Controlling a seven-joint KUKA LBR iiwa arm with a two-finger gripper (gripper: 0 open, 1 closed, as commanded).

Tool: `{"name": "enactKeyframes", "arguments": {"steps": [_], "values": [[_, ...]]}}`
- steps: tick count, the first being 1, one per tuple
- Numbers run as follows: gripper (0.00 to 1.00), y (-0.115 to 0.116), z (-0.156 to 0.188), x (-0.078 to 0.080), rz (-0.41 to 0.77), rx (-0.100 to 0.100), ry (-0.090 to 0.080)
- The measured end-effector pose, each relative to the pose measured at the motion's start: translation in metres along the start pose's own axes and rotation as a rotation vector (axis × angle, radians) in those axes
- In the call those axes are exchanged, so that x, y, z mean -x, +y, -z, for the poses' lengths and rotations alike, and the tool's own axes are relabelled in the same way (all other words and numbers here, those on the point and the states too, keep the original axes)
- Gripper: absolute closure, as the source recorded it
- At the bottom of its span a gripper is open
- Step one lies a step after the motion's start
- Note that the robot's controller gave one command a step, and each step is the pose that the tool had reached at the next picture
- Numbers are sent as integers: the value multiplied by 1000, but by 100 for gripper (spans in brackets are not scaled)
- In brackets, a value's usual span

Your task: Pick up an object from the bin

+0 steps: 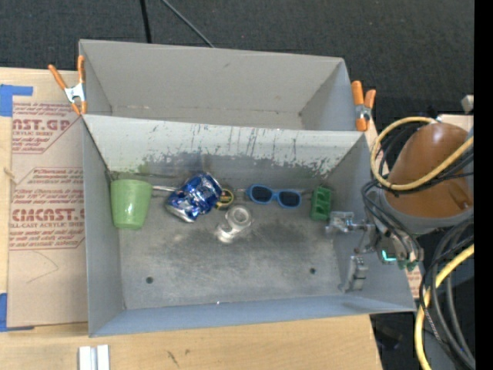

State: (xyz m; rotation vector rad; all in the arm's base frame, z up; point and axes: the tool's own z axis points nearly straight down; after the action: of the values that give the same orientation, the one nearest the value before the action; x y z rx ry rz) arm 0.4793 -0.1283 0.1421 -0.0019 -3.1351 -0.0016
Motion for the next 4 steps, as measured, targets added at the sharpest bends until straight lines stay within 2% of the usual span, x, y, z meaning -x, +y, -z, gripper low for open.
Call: {"name": "enactKeyframes", "arguments": {"steps": [1,2,3,4], "values": [[0,-28,-65,2,42,-2,-9],[0,-1,-21,108,-54,0,-18],[0,-24,-70,113,-114,1,-19],[100,-24,-66,114,-112,-1,-22]]}}
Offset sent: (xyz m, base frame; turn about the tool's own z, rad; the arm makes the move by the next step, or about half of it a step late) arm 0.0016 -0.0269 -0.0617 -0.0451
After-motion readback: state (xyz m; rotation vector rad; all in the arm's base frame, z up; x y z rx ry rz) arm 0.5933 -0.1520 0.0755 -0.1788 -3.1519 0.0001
